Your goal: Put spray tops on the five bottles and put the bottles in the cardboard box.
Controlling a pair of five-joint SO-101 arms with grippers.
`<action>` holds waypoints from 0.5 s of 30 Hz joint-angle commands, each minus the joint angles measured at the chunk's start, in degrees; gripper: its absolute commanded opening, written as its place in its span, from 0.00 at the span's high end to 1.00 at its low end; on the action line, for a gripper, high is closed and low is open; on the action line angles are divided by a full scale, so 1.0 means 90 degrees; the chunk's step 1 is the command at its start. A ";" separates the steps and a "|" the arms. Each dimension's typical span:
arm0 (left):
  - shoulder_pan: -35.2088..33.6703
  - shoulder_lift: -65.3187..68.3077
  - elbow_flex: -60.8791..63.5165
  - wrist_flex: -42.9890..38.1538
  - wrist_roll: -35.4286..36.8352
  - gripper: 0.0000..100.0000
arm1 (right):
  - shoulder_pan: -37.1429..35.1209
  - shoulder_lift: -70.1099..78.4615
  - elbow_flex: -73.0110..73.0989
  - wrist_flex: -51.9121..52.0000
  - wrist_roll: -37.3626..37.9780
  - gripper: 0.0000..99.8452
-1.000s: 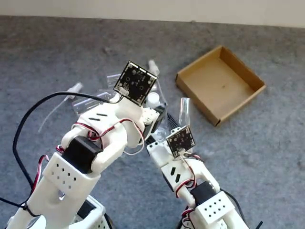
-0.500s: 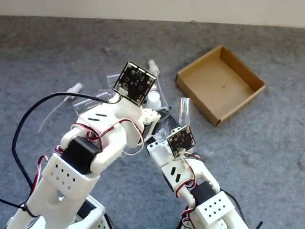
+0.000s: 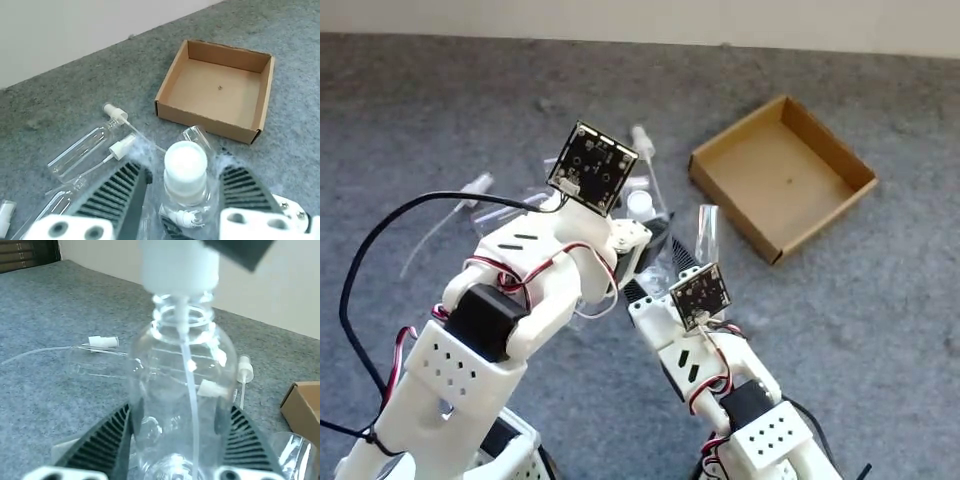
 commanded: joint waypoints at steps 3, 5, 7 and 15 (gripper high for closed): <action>0.0034 -0.0112 -0.0015 -0.0166 -0.0039 0.82 | -0.0044 -0.0083 0.0669 0.0024 0.0088 0.83; 0.0093 -0.0112 -0.0015 -0.0166 -0.0039 0.82 | -0.0044 -0.0083 0.0669 0.0024 0.0088 0.83; 0.0249 -0.0112 -0.0015 -0.0166 -0.0039 0.82 | -0.0044 -0.0083 0.0669 0.0024 0.0088 0.83; 0.0581 -0.0112 -0.0015 -0.0186 -0.0039 0.82 | -0.0044 -0.0083 0.0669 0.0024 0.0088 0.83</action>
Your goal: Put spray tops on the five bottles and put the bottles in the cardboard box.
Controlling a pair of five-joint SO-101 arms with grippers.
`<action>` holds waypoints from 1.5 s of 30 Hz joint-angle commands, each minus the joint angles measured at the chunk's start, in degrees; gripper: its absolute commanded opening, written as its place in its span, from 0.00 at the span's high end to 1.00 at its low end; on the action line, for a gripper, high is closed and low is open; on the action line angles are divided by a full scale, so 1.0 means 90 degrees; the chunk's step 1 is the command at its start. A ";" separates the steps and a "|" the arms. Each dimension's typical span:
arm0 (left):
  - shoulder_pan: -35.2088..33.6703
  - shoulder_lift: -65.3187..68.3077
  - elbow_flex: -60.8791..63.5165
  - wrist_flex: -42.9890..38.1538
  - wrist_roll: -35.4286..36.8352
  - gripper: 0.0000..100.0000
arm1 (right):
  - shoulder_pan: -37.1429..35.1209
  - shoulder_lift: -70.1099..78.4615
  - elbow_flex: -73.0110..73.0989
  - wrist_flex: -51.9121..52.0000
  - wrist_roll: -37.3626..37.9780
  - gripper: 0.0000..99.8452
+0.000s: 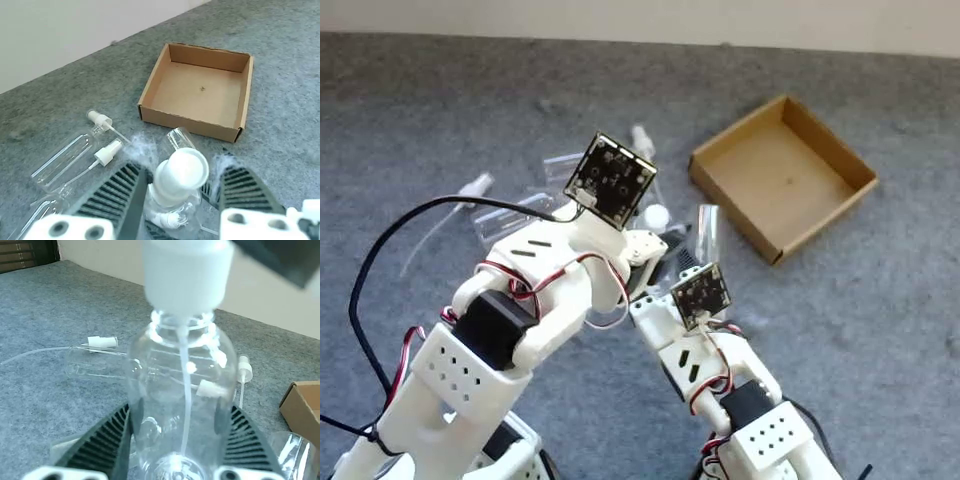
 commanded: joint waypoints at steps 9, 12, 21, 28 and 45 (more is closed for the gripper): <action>-0.0278 -0.0171 -0.0083 -0.0156 -0.0059 0.82 | -0.0063 -0.0073 0.0669 0.0024 0.0088 0.83; -0.0757 -0.0171 -0.0083 -0.0147 -0.0039 0.82 | -0.0063 -0.0073 0.0669 0.0024 0.0088 0.83; -0.0855 -0.0190 -0.0366 -0.0098 -0.0039 0.82 | -0.0063 -0.0063 0.0669 0.0024 0.0088 0.83; -0.0796 -0.0190 -0.1324 0.0772 -0.0039 0.82 | -0.0063 -0.0073 0.0669 0.0024 0.0088 0.83; -0.1275 -0.0181 -0.2134 0.1973 -0.0078 0.82 | -0.0063 -0.0073 0.0669 0.0024 0.0088 0.83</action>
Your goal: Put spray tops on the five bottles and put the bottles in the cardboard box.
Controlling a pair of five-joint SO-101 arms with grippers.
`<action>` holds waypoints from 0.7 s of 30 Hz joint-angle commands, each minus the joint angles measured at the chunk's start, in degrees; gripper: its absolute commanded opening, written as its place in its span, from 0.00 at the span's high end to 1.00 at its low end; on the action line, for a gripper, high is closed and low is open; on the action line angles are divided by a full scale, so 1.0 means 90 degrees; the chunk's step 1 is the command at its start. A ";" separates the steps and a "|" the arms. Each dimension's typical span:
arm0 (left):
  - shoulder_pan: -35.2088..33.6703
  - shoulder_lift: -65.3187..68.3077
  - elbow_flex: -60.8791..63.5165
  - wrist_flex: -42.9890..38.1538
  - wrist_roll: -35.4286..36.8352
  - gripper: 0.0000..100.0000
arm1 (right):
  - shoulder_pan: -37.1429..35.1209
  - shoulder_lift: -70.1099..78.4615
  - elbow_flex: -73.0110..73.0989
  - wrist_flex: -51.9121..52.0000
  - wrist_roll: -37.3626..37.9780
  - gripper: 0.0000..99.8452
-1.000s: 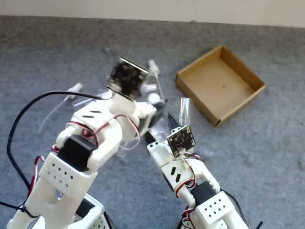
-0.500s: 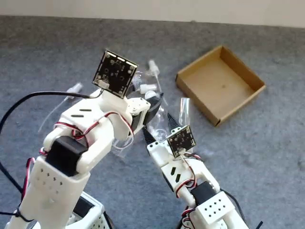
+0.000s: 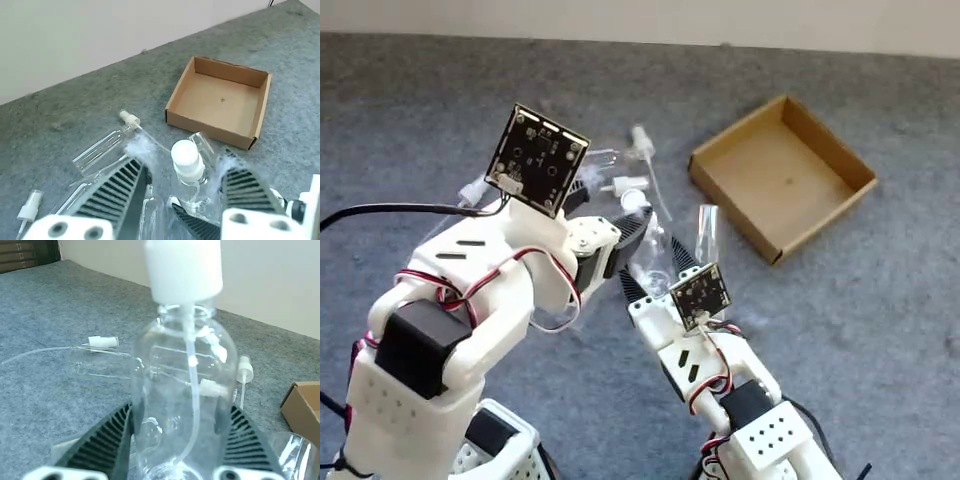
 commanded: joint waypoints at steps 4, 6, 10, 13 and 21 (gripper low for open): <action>-0.1226 -0.0112 0.0562 -0.0137 -0.0078 0.82 | 0.0132 -0.0083 0.0669 0.0015 0.0088 0.83; -0.1294 -0.0112 0.0943 -0.0410 -0.0078 0.83 | 0.0142 -0.0083 0.0669 0.0015 0.0088 0.83; -0.1314 -0.0112 0.1753 -0.1241 -0.0059 0.83 | 0.0122 -0.0083 0.0669 0.0015 0.0088 0.83; -0.1294 -0.0112 0.2398 -0.1954 -0.0059 0.86 | 0.0132 -0.0083 0.0669 0.0015 0.0088 0.83; -0.1275 -0.0112 0.3590 -0.3223 -0.0049 0.95 | 0.0132 -0.0083 0.0669 0.0015 0.0088 0.83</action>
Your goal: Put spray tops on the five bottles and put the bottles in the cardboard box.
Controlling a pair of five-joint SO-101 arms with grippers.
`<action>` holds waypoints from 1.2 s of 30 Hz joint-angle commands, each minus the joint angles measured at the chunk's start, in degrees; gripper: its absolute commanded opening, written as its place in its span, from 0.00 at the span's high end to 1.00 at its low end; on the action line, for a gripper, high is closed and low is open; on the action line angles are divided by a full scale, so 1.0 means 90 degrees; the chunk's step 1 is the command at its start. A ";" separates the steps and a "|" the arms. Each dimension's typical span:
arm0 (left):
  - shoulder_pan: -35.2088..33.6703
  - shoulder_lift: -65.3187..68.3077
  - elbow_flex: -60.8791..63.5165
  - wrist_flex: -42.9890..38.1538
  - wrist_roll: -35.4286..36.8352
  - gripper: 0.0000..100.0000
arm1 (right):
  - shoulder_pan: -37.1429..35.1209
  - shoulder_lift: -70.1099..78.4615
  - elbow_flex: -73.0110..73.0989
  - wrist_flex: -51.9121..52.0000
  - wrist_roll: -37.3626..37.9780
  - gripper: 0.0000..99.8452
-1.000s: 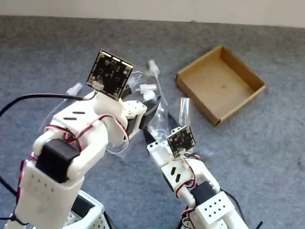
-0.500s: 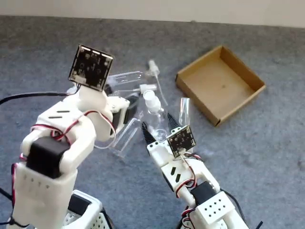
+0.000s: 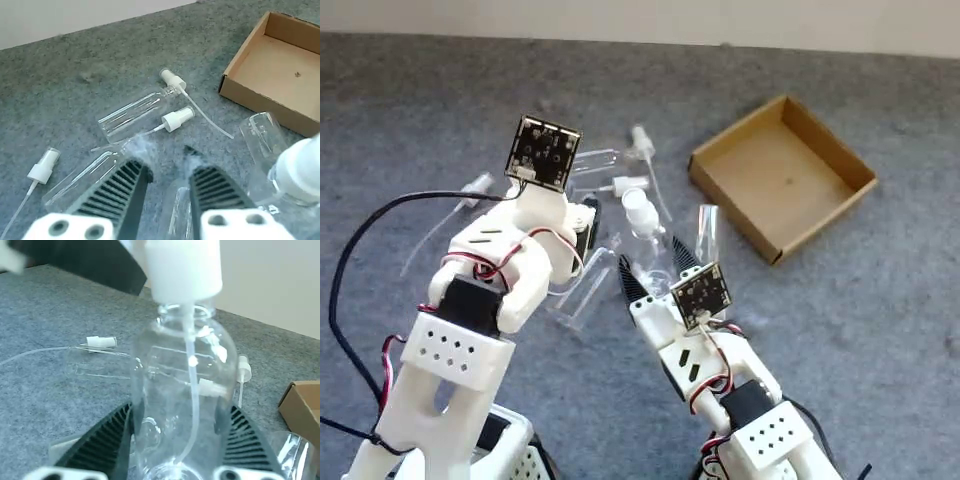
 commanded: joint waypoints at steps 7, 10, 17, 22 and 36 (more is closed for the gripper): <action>0.0591 -0.0122 0.0923 -0.0967 -0.0068 0.95 | 0.0103 -0.0083 0.0669 0.0015 0.0088 0.83; 0.0933 -0.0122 0.0933 -0.0967 -0.0068 0.95 | 0.0112 -0.0083 0.0669 0.0015 0.0088 0.83; 0.1275 -0.0122 0.0923 -0.0938 -0.0049 0.95 | 0.0112 -0.0083 0.0669 0.0015 0.0088 0.83; 0.1499 -0.0122 0.0923 -0.0938 -0.0049 0.95 | 0.0112 -0.0083 0.0669 0.0015 0.0088 0.83; 0.1626 -0.0161 0.0874 -0.0938 -0.0059 0.95 | 0.0122 -0.0083 0.0669 0.0024 0.0088 0.83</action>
